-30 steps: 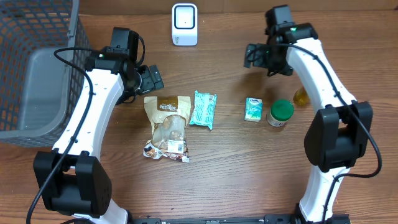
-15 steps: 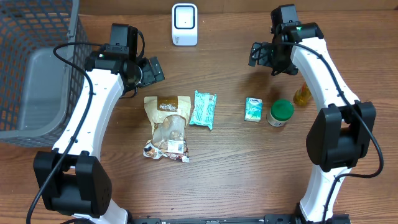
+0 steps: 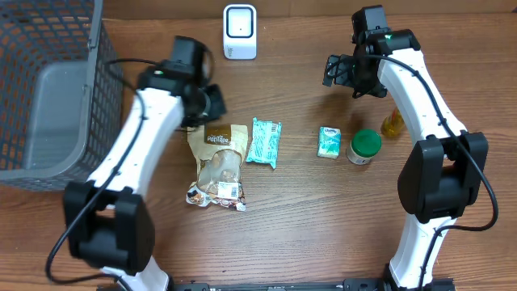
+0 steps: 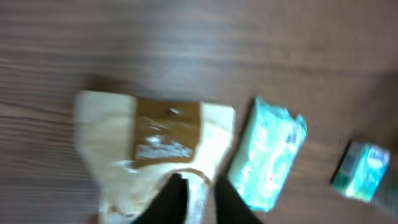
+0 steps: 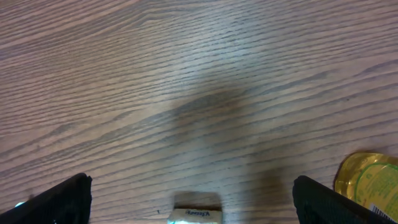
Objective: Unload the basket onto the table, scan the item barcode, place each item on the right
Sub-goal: 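Lower the left gripper onto the wipe packet and grasp it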
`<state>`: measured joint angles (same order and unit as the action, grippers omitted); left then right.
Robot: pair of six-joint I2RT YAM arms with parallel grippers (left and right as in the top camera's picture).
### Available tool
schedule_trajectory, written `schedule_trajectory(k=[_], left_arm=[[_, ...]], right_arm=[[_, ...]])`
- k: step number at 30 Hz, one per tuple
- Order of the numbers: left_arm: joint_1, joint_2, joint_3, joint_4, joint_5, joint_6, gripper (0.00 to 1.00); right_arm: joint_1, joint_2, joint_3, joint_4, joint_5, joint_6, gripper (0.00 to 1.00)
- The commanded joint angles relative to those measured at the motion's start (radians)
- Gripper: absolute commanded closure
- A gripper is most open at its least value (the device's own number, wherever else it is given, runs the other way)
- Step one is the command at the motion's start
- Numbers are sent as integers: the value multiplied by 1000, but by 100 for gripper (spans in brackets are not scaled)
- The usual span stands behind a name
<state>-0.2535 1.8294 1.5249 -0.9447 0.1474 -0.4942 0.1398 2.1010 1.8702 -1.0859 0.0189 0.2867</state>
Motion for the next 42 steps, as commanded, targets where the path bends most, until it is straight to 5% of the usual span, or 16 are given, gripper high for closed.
schedule_trajectory(k=[1,15,42], left_arm=[[-84,75,15,3,33,9,58],[-192,273,15,5,60,24,60],[-198,284,15,42,22,91,48]], right_arm=[[3,-27,15,3,14,-7,0],[3,-27,15,3,14,-7,0],[3,-27,15,3,14,-7,0]])
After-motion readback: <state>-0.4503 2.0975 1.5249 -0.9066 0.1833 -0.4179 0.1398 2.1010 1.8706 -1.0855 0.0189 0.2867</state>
